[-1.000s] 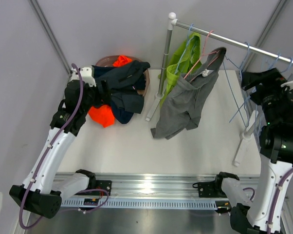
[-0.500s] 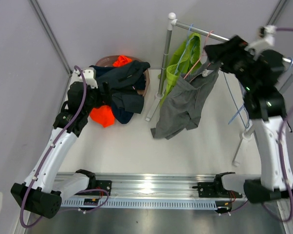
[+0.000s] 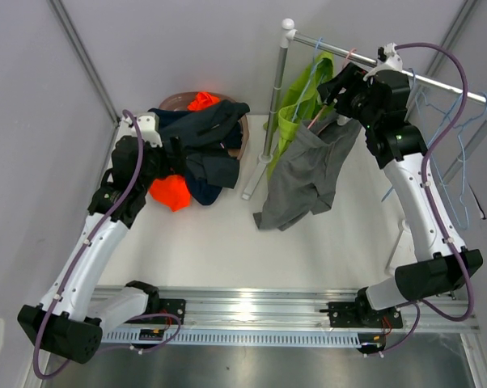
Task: Remove the shorts from the hanger
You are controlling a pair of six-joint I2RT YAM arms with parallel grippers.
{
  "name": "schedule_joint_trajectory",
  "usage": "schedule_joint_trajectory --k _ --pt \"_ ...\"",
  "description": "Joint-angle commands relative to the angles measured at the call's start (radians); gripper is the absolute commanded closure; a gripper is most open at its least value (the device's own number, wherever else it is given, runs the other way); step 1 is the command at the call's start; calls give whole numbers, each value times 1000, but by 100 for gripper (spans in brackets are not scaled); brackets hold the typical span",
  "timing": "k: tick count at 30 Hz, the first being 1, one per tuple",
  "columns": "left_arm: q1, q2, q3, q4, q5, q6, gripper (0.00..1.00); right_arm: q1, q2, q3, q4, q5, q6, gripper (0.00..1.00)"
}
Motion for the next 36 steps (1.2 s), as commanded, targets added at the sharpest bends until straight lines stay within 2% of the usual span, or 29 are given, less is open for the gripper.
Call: schedule_joint_trajectory --k 1,5,7,10,11,16,21,23,26,30,32,36 --pt "5 -28 -1 38 3 -16 1 1 -19 -59 51 53 -1 33" --pt "5 -24 1 33 5 -18 1 6 -25 -130 93 45 27 38" --pt "6 -25 2 32 6 -18 1 16 -27 -165 117 53 35 45" --pt "6 -25 2 32 8 -18 1 33 -19 -174 119 68 36 64" --pt "6 -24 2 32 8 -19 1 36 -18 -174 117 74 38 74" --pt "6 -24 2 33 14 -18 1 46 -44 -182 97 114 27 100" --pt "5 -79 -37 102 144 0 1 46 -132 -182 64 151 12 100" --pt "0 -108 -51 159 242 -6 1 44 -168 -182 51 154 12 100" --pt "-62 -153 -24 210 351 -10 1 47 -240 -182 38 149 32 100" --pt "-248 -148 28 291 494 -10 1 59 -307 -190 27 131 62 100" --pt "-305 -105 41 353 561 -27 1 72 -335 -206 30 129 87 100" --pt "-487 -3 41 447 575 -30 1 95 -354 -226 37 109 130 100"
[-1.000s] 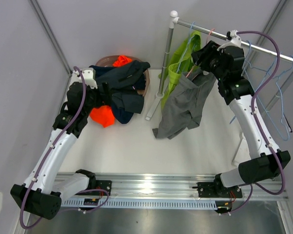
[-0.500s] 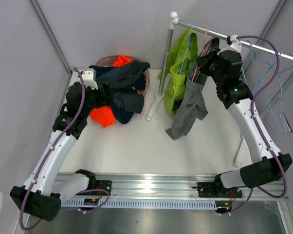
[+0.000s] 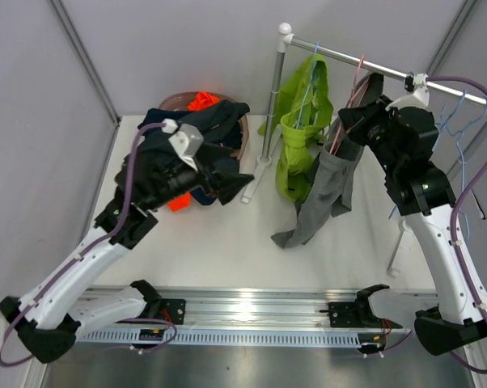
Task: Remove the shorts from the hanger
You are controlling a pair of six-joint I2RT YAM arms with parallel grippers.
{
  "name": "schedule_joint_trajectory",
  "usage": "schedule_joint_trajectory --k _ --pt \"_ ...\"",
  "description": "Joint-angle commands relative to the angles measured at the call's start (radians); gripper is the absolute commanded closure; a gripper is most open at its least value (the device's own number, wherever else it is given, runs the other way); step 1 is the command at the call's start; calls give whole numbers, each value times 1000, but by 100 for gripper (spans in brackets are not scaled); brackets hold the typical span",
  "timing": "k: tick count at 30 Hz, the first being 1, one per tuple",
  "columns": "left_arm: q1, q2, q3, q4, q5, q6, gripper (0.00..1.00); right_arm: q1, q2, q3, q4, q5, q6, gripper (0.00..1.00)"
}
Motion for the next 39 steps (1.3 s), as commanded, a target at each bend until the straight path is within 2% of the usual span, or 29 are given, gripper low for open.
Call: schedule_joint_trajectory --k 1,6,9,18,21,22,24,25,27,28,30,31,32,39 --pt "-135 101 18 148 88 -16 1 26 -20 -2 67 -26 52 100" --pt "-310 267 28 251 63 -7 1 74 -23 -1 70 -3 69 100" --pt "-362 346 47 271 37 -5 1 85 -27 -1 73 -1 75 100" --pt "-402 426 25 314 -27 -14 1 94 -43 1 66 8 71 100" --pt "-404 454 28 305 -57 -22 18 94 -50 -1 64 13 74 100" --pt "-404 461 33 299 -64 -23 31 92 -55 1 63 13 74 100" --pt "-407 480 38 285 -66 -16 41 94 -58 4 64 16 74 100" --pt "-409 483 35 286 -69 -14 53 92 -60 9 61 17 74 100" --pt "-410 485 22 291 -74 -14 65 92 -57 22 57 25 68 100" --pt "-410 485 18 291 -78 -16 78 91 -55 27 52 28 65 100" --pt "-413 474 7 286 -83 -23 83 91 -51 38 47 36 60 100" --pt "-418 463 4 279 -89 -23 93 91 -51 41 47 39 59 100" --pt "-422 454 -2 277 -103 -22 98 88 -47 42 46 40 57 100" --pt "-531 272 -140 239 -215 -16 100 48 -34 65 35 36 49 100"
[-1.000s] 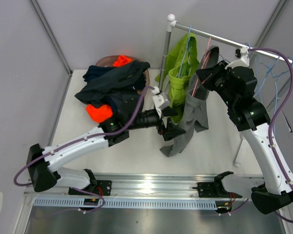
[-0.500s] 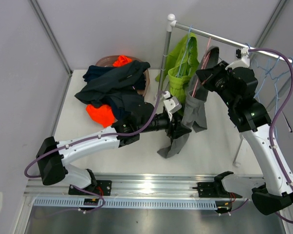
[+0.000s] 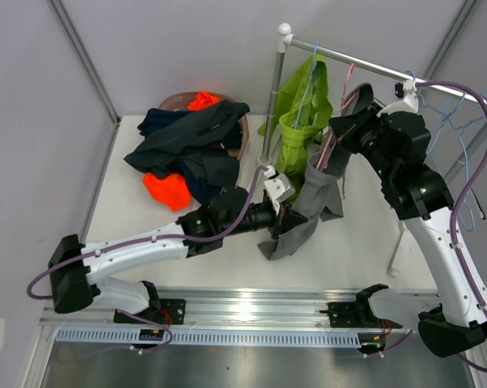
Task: Remove the shorts from the hanger
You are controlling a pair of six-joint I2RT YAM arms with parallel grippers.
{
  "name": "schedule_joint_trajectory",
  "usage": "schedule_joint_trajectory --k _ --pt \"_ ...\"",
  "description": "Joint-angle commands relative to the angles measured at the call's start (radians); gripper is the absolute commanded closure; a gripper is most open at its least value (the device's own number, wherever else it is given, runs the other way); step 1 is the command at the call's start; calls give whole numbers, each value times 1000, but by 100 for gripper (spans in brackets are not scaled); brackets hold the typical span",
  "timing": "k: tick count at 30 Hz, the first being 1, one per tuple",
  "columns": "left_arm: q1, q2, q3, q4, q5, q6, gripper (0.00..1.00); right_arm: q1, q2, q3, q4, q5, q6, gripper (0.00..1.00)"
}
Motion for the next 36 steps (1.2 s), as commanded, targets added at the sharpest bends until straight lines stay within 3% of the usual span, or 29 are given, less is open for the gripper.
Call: schedule_joint_trajectory --k 1,6,12,18,21,24,25,29,32,36 --pt "-90 -155 -69 -20 -70 -6 100 -34 -12 70 93 10 -11 100" --pt "-171 -260 -214 -17 -112 -34 100 -69 -10 69 92 -8 -2 100" --pt "-200 -297 -337 17 -46 -45 100 -100 2 90 89 -30 6 100" --pt "-240 -309 -405 67 -139 -91 100 -111 24 120 54 -59 10 100" --pt "-239 -233 -348 26 -319 -95 100 -103 4 100 47 -86 44 100" --pt "-216 -148 -219 -47 -483 -95 100 -86 -40 69 18 -100 83 100" --pt "-198 -78 -110 -80 -523 -116 100 -79 -54 61 8 -109 101 100" --pt "-80 114 104 -262 -565 -169 100 -50 -134 26 -57 -94 126 100" --pt "-3 232 230 -337 -508 -218 100 -45 -191 32 -97 -58 117 100" --pt "28 307 257 -362 -485 -230 100 -45 -197 144 -190 45 63 100"
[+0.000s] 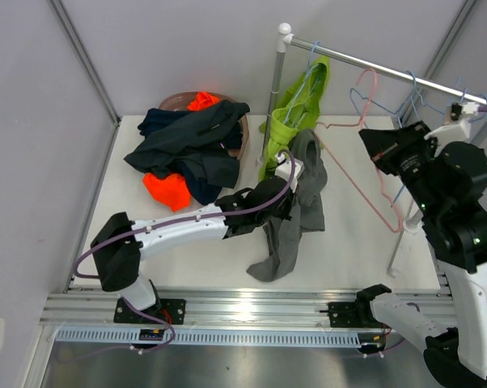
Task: Remove the shorts from the hanger
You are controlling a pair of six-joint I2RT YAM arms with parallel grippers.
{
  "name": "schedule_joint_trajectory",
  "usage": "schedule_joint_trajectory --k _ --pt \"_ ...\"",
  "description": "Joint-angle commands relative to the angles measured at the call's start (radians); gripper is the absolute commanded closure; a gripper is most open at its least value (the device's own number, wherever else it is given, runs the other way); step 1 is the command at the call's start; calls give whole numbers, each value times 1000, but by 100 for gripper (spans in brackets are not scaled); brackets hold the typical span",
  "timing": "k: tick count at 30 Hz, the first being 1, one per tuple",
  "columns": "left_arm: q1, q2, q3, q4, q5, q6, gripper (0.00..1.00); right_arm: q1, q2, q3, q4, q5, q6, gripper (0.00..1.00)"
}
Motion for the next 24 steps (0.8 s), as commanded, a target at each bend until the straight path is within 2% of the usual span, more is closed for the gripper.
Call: schedule_joint_trajectory --k 1,6,11,13,19,24 --pt "12 28 31 -63 -1 -47 100 3 -1 121 -22 120 -45 100" --pt "12 -15 -140 9 25 -73 100 0 39 245 -61 262 -129 100" --pt "-5 -108 -260 18 35 -113 100 -9 70 241 -18 286 -137 100" --pt "-51 -194 -298 6 18 -125 100 -14 84 216 2 276 -135 100" --pt "-193 -387 -242 -135 -67 -154 100 -83 163 181 84 190 -116 100" --pt "-230 -489 -170 -282 -103 -174 100 -161 229 171 133 116 -96 100"
